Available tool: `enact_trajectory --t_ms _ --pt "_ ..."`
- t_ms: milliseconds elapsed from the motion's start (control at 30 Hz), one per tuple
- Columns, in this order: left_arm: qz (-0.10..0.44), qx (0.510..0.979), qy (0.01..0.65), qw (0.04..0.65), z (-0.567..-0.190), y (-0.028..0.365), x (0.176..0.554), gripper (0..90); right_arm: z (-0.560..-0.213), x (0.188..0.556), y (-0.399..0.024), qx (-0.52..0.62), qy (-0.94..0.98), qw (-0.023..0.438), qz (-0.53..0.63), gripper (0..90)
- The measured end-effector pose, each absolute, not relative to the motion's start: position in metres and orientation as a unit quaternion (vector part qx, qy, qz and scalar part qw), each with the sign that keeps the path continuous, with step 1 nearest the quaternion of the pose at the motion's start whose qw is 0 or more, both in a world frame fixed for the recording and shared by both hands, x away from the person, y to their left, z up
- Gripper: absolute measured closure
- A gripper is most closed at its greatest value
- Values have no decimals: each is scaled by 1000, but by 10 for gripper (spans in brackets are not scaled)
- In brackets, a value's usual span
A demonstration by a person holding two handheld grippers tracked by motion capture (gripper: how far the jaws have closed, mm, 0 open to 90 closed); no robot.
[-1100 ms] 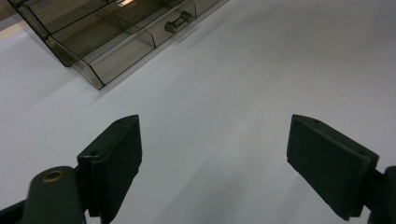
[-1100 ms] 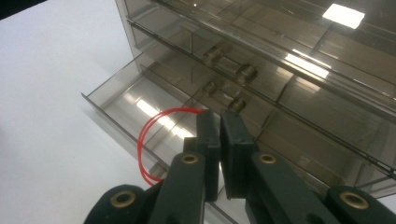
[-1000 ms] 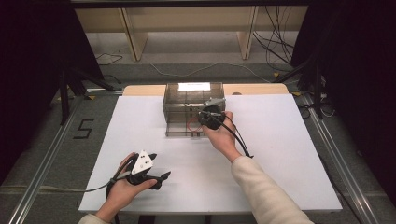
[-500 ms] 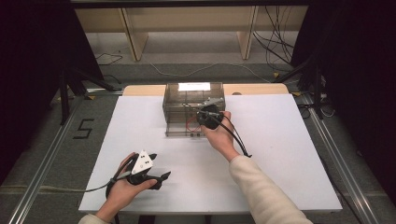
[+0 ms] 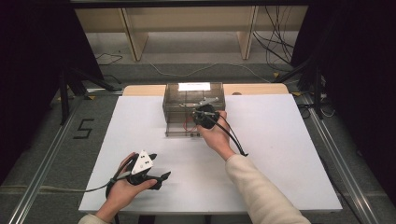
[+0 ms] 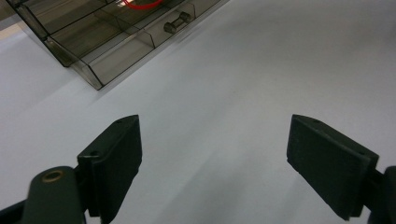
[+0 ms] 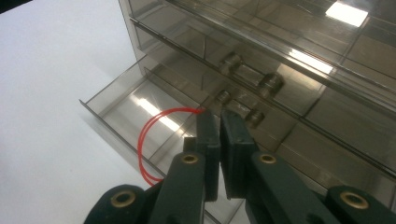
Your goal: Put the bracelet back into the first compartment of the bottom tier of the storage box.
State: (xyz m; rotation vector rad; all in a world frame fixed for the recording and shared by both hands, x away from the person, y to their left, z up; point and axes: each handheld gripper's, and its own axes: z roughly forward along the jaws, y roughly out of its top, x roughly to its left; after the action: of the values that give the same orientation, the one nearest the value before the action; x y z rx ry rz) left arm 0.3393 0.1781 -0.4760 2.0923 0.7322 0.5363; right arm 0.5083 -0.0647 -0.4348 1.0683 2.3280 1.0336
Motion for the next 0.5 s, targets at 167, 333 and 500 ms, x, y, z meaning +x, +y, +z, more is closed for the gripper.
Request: enact_trajectory --t_ms 167,333,500 --pt "213 834 292 417 -476 178 339 180 -435 510 -61 375 830 192 367 871" --pt "213 834 291 418 -476 178 339 180 -436 511 -59 378 830 190 365 872" --pt "213 834 291 418 -476 178 339 180 -439 513 -56 376 830 191 364 871"
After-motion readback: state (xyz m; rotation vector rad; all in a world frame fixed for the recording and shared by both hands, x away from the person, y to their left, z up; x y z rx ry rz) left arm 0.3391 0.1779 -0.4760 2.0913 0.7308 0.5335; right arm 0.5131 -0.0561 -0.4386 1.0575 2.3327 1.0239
